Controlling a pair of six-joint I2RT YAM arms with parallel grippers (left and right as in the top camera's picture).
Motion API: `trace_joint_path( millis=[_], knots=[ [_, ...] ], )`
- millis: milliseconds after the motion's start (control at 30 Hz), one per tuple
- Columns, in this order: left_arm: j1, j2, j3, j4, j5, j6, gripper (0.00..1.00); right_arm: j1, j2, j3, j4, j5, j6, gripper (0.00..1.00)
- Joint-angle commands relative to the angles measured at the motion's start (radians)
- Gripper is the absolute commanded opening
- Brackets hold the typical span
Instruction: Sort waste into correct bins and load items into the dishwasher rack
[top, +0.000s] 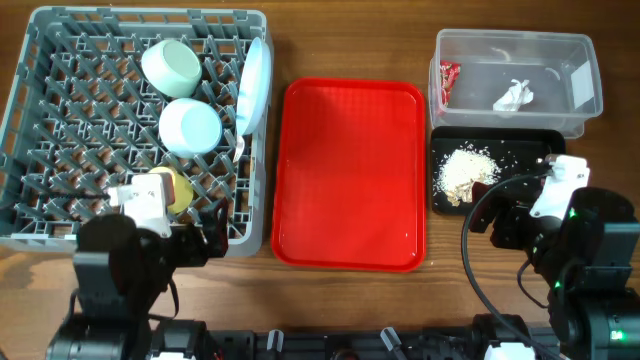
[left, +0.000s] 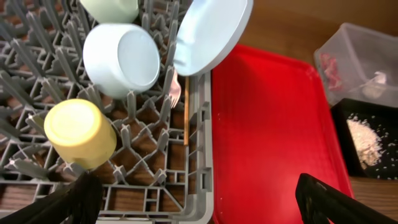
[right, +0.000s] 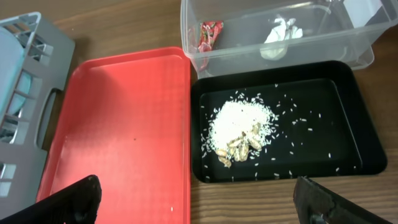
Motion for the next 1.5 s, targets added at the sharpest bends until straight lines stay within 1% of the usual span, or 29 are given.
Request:
trace_joint_path(
  millis=[0, 433, 567, 667, 733, 800, 967, 1067, 1133, 1200, 1233, 1267, 1300, 1367, 1433, 1467],
  knots=[
    [-0.004, -0.030, -0.010, 0.001, 0.014, 0.023, 1.00, 0.001, 0.010, -0.009, -0.002, 0.018, 0.006, 1.00],
    [-0.004, -0.028, -0.010, -0.001, 0.014, 0.023, 1.00, 0.002, 0.097, -0.010, 0.000, 0.018, 0.005, 1.00],
    [-0.004, -0.028, -0.010, -0.001, 0.014, 0.023, 1.00, 0.002, 0.084, -0.014, -0.005, 0.018, 0.005, 1.00],
    [-0.004, -0.028, -0.010, -0.001, 0.014, 0.023, 1.00, 0.002, 0.024, -0.023, 0.028, 0.033, -0.034, 1.00],
    [-0.004, -0.028, -0.010, -0.001, 0.014, 0.023, 1.00, 0.002, -0.061, -0.081, 0.130, 0.033, -0.072, 1.00],
    [-0.004, -0.028, -0.010, -0.001, 0.014, 0.023, 1.00, 0.009, -0.149, -0.179, 0.264, 0.033, -0.085, 1.00],
    [-0.004, -0.028, -0.010, -0.001, 0.014, 0.023, 1.00, 0.053, -0.449, -0.525, 0.652, 0.033, -0.077, 1.00],
    [-0.004, -0.028, -0.010, -0.001, 0.014, 0.023, 1.00, 0.068, -0.560, -0.666, 0.837, 0.033, -0.078, 1.00],
    [-0.004, -0.028, -0.010, -0.001, 0.014, 0.023, 1.00, 0.070, -0.637, -0.780, 0.991, 0.032, -0.077, 1.00],
    [-0.004, -0.028, -0.010, -0.001, 0.014, 0.023, 1.00, 0.069, -0.669, -0.862, 1.118, 0.032, -0.077, 1.00],
    [-0.004, -0.028, -0.010, -0.001, 0.015, 0.023, 1.00, 0.069, -0.669, -0.925, 1.235, 0.034, -0.078, 1.00],
    [-0.004, -0.028, -0.010, -0.001, 0.014, 0.023, 1.00, 0.069, -0.669, -0.951, 1.280, 0.034, -0.081, 1.00],
    [-0.004, -0.028, -0.010, -0.001, 0.014, 0.023, 1.00, 0.069, -0.669, -0.978, 1.319, 0.043, -0.081, 1.00],
    [-0.004, -0.028, -0.010, -0.001, 0.014, 0.023, 1.00, 0.069, -0.669, -0.975, 1.266, 0.063, -0.082, 1.00],
    [-0.004, -0.028, -0.010, -0.001, 0.014, 0.023, 1.00, 0.069, -0.669, -0.975, 1.162, 0.062, -0.098, 1.00],
    [-0.004, -0.028, -0.010, -0.001, 0.014, 0.023, 1.00, 0.069, -0.669, -0.975, 1.058, 0.058, -0.104, 1.00]
  ],
)
